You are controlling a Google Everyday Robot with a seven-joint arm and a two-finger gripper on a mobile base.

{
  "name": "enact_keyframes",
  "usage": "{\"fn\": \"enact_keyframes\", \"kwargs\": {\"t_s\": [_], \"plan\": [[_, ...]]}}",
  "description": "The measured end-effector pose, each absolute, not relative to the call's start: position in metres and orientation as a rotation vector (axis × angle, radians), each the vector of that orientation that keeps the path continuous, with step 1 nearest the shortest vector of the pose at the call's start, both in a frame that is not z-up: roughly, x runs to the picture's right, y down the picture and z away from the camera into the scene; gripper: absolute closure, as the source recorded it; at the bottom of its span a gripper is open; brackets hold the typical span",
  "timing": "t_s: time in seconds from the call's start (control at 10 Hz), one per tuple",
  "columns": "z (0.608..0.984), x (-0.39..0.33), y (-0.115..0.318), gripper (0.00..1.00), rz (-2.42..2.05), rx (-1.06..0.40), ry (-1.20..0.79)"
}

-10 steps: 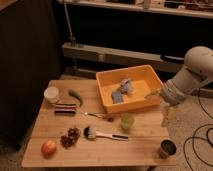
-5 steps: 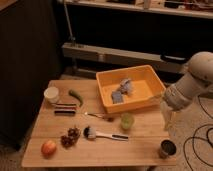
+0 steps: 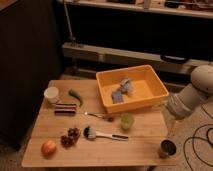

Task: Stack cups on top of each other

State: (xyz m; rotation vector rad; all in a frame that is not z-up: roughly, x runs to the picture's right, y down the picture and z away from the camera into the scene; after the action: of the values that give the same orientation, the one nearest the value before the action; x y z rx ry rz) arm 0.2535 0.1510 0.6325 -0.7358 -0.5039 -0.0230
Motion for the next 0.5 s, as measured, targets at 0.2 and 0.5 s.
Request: {"fn": "enact_keyframes", "kwargs": {"t_s": [0.2, 0.5], "plan": [[0.6288, 0.2586, 0.1549, 0.20, -0.017, -0.724, -0.529], [0.6298, 0.2576, 0.1616, 0.20, -0.010, -0.749, -0.559]]}}
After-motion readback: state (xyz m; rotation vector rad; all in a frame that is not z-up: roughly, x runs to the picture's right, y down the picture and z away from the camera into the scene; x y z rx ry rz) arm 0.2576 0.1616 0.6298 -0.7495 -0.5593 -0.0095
